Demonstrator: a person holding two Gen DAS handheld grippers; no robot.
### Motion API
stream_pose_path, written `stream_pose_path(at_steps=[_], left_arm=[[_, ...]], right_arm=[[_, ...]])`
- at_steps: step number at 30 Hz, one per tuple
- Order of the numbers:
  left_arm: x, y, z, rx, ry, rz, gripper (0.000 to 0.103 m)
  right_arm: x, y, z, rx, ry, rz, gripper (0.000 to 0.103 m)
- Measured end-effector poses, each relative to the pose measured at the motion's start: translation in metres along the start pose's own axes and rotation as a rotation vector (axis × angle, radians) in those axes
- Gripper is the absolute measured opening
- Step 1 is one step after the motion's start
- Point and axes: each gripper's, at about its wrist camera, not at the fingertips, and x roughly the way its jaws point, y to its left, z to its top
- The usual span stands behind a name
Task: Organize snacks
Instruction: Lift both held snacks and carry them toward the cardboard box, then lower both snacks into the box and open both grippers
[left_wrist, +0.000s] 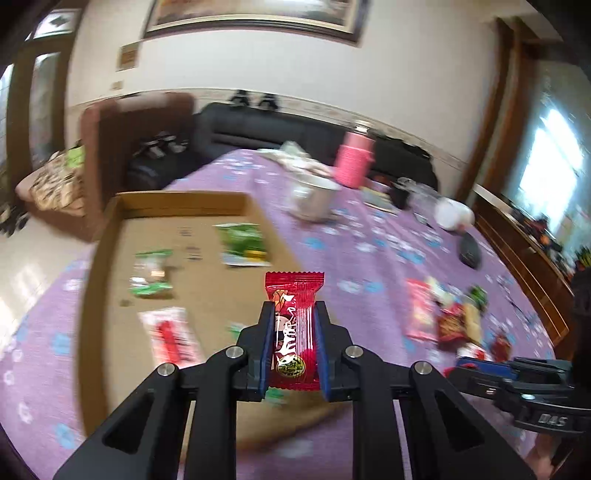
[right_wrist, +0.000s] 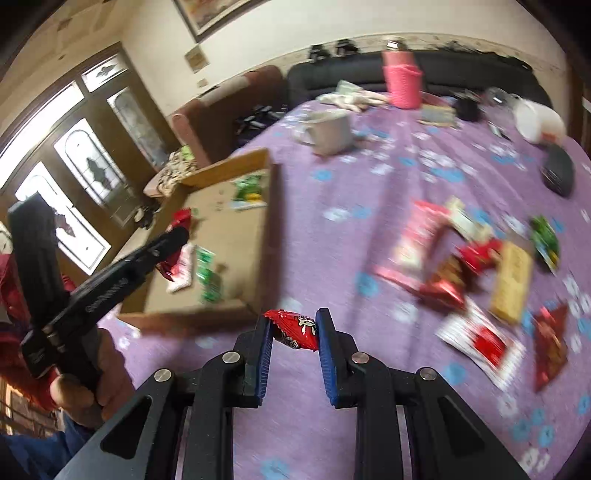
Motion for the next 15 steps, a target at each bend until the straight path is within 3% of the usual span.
stream_pose_path(at_steps=[6,9,15], left_arm=[[0.014,0.057,0.006,-0.109,0.051,0.127,0.019],[0.022,0.067,0.003,-0.141,0.078,0.111,0.019],[0.036,0.049,-0.005,-0.093,0.125,0.065,0.019]], right_arm=[[0.034,0.04,0.037,-0.034,-0.001,0.058,0.026],[0.062,0.055,0.051,-0.032,0.02,0.084,0.026],[0.106,0.063,0.065,0.025,0.056,0.092,0.026]])
